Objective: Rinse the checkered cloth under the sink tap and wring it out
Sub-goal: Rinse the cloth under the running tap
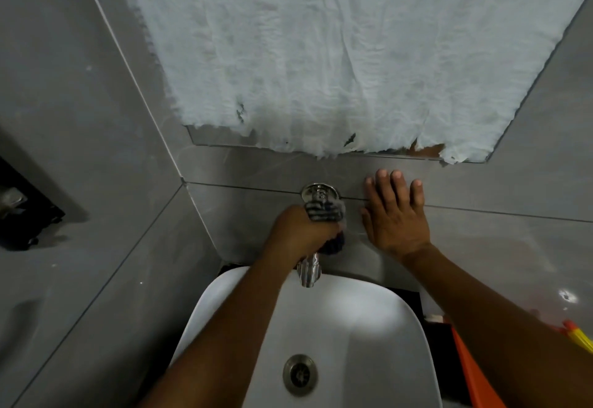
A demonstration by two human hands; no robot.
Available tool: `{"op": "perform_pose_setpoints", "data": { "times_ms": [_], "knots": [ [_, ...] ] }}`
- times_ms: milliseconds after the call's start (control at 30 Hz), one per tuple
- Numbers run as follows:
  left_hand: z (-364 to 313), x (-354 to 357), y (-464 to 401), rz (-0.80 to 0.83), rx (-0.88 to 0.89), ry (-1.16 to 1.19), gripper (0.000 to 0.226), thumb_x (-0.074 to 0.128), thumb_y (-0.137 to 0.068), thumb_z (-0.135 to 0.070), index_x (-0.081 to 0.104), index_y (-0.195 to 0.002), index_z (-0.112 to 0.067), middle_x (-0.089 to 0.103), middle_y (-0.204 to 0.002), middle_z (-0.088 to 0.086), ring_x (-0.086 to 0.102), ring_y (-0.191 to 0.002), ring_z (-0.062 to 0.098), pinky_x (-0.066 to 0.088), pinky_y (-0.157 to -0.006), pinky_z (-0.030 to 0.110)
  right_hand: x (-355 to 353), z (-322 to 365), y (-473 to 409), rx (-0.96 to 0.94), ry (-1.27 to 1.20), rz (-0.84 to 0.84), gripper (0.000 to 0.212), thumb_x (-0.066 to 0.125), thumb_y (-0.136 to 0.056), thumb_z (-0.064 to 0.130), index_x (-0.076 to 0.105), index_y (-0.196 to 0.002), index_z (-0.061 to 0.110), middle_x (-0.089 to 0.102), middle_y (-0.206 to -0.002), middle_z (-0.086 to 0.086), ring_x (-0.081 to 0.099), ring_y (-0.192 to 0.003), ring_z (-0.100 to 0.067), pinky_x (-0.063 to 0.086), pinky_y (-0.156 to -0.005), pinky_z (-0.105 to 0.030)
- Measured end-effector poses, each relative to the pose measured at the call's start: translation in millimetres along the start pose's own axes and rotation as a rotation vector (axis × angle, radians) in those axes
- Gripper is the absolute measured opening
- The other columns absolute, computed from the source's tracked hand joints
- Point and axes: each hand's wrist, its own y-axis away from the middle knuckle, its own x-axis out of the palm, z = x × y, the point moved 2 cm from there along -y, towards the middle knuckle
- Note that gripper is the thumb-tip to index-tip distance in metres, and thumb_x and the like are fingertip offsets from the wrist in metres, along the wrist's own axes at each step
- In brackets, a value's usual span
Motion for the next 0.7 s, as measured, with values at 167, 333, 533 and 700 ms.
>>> {"op": "perform_pose_setpoints", "data": {
  "times_ms": [167, 333, 533, 700],
  "knots": [
    [-19.8, -11.3, -37.2, 0.336, -0.293, 0.082, 0.052, 0.085, -0.064, -0.044, 0.072, -0.101, -0.01, 0.079, -0.094, 0.01, 0.076, -0.081, 0.024, 0.058, -0.085, 0.041, 0.4, -0.1, 0.5, -0.008, -0.003, -0.01, 0.073, 0.049, -0.093, 0.039, 0.016, -0.154, 0.017, 0.002, -0.164, -0.008, -0.005, -0.152, -0.025, -0.003, -0.122, -0.049],
    [0.2, -3.8, -22.6, 0.131, -0.057, 0.231, 0.029, 0.085, -0.068, -0.026, 0.076, -0.092, -0.011, 0.077, -0.074, 0.003, 0.073, -0.063, 0.017, 0.061, -0.061, 0.028, -1.8, -0.5, 0.7, -0.01, 0.009, 0.021, 0.074, 0.047, -0.094, 0.04, 0.013, -0.155, 0.016, -0.005, -0.164, -0.007, -0.01, -0.151, -0.025, -0.004, -0.121, -0.05],
    [61.3, 14.3, 31.7, 0.125, 0.21, 0.355, 0.036, 0.081, -0.074, -0.004, 0.071, -0.098, -0.03, 0.079, -0.091, -0.018, 0.072, -0.088, -0.005, 0.057, -0.074, 0.013, -6.9, 3.3, -1.4, 0.01, -0.01, 0.049, 0.073, 0.045, -0.095, 0.04, 0.009, -0.154, 0.016, -0.018, -0.163, -0.003, -0.014, -0.15, -0.024, -0.005, -0.12, -0.05],
    [82.2, 15.8, 29.9, 0.158, 0.308, 0.35, 0.042, 0.079, -0.076, -0.001, 0.068, -0.114, -0.016, 0.073, -0.115, 0.005, 0.068, -0.113, 0.018, 0.057, -0.091, 0.028, -9.1, 3.7, -2.3, -0.001, 0.02, 0.081, 0.075, 0.044, -0.096, 0.04, 0.005, -0.154, 0.014, -0.022, -0.162, -0.004, -0.018, -0.149, -0.025, -0.009, -0.12, -0.05]
  ]
}}
